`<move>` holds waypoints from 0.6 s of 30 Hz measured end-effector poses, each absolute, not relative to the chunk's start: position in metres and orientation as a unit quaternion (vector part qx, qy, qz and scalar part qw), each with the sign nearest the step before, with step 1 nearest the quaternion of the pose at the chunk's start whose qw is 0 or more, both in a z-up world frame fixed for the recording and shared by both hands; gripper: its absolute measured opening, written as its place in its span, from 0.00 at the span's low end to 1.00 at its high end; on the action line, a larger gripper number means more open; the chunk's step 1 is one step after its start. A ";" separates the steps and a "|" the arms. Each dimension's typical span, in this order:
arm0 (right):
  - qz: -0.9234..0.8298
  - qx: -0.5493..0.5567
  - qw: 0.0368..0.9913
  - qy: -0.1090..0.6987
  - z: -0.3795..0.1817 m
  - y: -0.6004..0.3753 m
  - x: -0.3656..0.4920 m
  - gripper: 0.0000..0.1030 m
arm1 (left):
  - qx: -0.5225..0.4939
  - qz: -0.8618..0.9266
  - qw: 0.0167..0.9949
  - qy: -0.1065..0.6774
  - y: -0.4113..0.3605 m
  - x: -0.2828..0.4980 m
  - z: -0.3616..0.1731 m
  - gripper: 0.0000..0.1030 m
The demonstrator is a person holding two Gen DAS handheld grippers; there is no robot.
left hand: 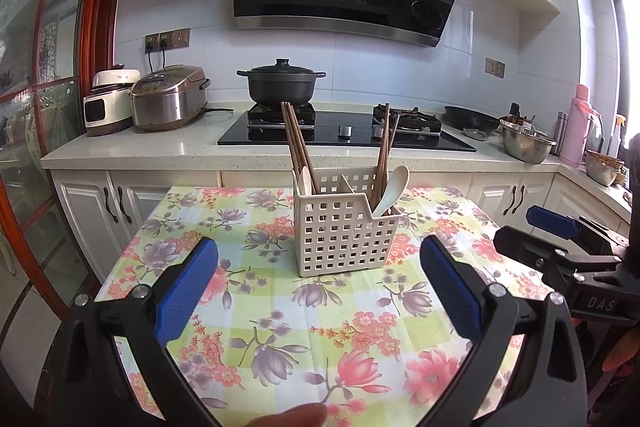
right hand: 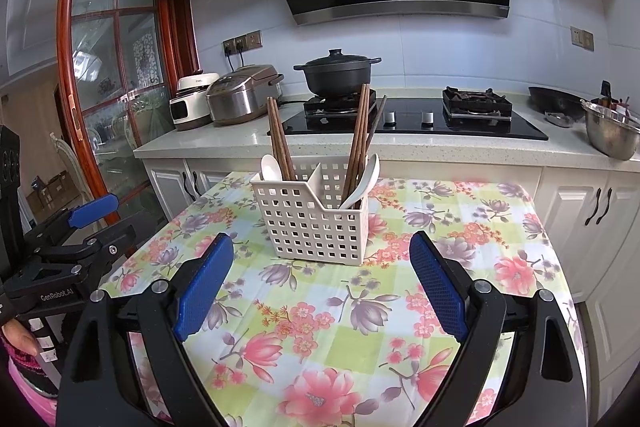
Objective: Organize utensils
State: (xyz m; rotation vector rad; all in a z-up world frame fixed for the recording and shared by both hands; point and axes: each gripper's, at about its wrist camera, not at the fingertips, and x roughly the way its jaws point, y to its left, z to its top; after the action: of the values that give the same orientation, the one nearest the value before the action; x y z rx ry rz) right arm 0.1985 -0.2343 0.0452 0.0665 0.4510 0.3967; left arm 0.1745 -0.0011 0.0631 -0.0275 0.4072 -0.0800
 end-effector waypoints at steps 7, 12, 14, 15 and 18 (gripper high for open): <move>0.194 0.033 0.955 0.222 0.045 -0.234 0.198 0.82 | -0.014 -0.039 0.979 0.202 -0.002 0.175 0.063 0.95; 0.194 0.033 0.955 0.221 0.045 -0.233 0.197 0.82 | -0.015 -0.039 0.979 0.202 -0.002 0.175 0.063 0.95; 0.194 0.033 0.955 0.221 0.045 -0.233 0.197 0.82 | -0.015 -0.039 0.979 0.202 -0.002 0.175 0.062 0.95; 0.194 0.033 0.955 0.221 0.045 -0.233 0.197 0.82 | -0.014 -0.039 0.979 0.202 -0.002 0.174 0.062 0.95; 0.194 0.034 0.955 0.221 0.045 -0.233 0.197 0.82 | -0.015 -0.038 0.979 0.202 -0.002 0.174 0.062 0.95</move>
State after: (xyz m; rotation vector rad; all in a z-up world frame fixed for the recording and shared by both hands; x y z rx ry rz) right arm 0.1966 -0.2332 0.0446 0.0681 0.4488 0.3948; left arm 0.1741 -0.0015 0.0622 -0.0295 0.4065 -0.0775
